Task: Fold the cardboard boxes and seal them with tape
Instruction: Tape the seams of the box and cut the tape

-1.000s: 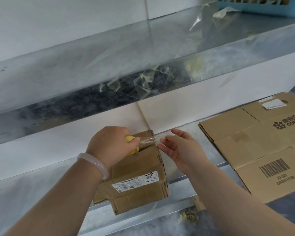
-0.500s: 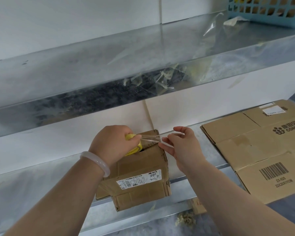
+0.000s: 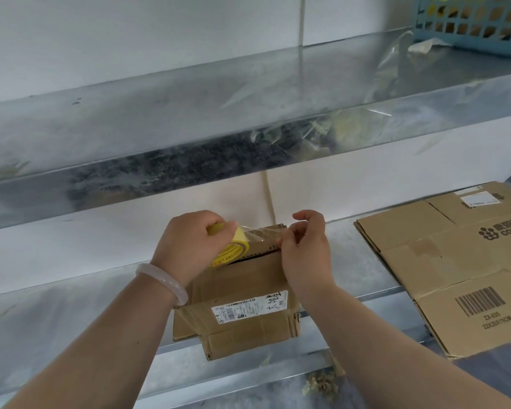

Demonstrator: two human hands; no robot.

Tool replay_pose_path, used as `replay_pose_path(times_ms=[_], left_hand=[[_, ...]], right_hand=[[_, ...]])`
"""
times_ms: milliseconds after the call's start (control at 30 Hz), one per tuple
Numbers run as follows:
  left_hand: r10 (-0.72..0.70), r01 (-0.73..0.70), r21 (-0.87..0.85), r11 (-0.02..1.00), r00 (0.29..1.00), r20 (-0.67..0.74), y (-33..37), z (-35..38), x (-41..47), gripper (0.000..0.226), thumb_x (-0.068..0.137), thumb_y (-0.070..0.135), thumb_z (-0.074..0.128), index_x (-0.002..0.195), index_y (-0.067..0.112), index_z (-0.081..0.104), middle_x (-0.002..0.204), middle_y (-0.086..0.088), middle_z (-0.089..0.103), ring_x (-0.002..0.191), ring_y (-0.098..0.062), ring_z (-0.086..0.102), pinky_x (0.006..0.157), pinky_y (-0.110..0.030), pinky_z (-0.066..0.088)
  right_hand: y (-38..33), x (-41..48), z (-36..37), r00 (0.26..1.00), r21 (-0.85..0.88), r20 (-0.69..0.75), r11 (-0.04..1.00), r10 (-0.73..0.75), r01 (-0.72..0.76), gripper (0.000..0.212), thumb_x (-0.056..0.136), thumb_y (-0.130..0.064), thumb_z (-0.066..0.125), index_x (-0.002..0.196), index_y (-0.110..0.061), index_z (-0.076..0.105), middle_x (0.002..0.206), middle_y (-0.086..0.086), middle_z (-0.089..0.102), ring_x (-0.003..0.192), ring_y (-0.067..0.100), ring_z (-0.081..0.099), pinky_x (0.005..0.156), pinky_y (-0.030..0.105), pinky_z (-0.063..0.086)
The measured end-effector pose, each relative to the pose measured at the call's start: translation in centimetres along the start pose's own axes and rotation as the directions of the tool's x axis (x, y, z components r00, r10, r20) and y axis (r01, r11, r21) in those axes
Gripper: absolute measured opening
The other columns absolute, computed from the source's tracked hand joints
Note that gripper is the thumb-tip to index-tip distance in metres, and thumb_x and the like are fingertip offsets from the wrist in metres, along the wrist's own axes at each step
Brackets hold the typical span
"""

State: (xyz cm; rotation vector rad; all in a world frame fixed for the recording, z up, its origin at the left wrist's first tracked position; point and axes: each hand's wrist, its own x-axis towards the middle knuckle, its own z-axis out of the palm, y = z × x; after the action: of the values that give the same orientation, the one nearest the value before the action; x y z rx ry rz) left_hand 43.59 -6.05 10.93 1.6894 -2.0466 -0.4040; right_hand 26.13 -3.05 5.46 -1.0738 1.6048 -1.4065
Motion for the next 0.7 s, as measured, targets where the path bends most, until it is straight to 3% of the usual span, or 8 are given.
replay_pose_path(times_ms=[100,233,400,567,700], left_hand=[[0.020,-0.028,-0.088,0.996,0.996,-0.088,-0.5,0.1,-0.3,0.027,0.092,0.042,0.055,0.079,0.023,0.069,0.073,0.010,0.064,0.071,-0.003,0.058,0.058,-0.013,0.038],[0.180,-0.183,-0.008,0.983,0.971,-0.158,-1.1,0.6,0.1,0.026,0.093,0.043,0.051,0.084,0.022,0.063,0.074,0.013,0.060,0.071,-0.002,0.054,0.059,-0.017,0.039],[0.172,-0.177,-0.033,0.984,0.979,-0.105,-2.4,1.7,1.1,0.028,0.095,0.043,0.046,0.087,0.020,0.060,0.072,0.011,0.056,0.069,-0.005,0.053,0.059,-0.022,0.039],[0.194,-0.197,-0.066,0.978,0.980,-0.053,-3.7,1.6,0.8,0.031,0.095,0.045,0.047,0.080,0.020,0.056,0.065,0.007,0.054,0.061,-0.010,0.051,0.055,-0.025,0.037],[0.187,-0.187,-0.093,0.978,0.982,-0.010,-3.9,1.1,0.7,0.025,0.096,0.040,0.049,0.080,0.021,0.055,0.064,0.006,0.053,0.061,-0.011,0.051,0.056,-0.024,0.037]], right_hand=[[0.2,-0.2,0.4,0.996,-0.064,0.011,0.994,-0.093,0.093,0.026,0.096,-0.008,0.045,0.109,-0.030,0.041,0.091,-0.010,0.055,0.081,0.009,0.060,0.063,0.009,0.043],[0.9,-0.5,0.9,0.991,-0.107,-0.008,0.986,-0.132,0.130,0.026,0.097,-0.011,0.046,0.108,-0.034,0.040,0.092,-0.013,0.053,0.084,0.004,0.057,0.066,0.015,0.044],[1.3,-0.3,1.2,0.987,-0.159,-0.062,0.978,-0.145,0.134,0.026,0.097,-0.012,0.047,0.107,-0.034,0.040,0.091,-0.015,0.054,0.080,0.002,0.057,0.061,0.015,0.041],[1.7,-0.5,1.8,0.976,-0.275,-0.086,0.946,-0.201,0.170,0.022,0.097,-0.016,0.047,0.112,-0.031,0.042,0.091,-0.020,0.053,0.080,0.011,0.058,0.065,0.031,0.048],[1.9,-0.5,2.3,0.967,-0.316,-0.102,0.929,-0.234,0.191,0.021,0.096,-0.016,0.049,0.113,-0.028,0.045,0.089,-0.023,0.051,0.082,0.015,0.059,0.069,0.035,0.050]])
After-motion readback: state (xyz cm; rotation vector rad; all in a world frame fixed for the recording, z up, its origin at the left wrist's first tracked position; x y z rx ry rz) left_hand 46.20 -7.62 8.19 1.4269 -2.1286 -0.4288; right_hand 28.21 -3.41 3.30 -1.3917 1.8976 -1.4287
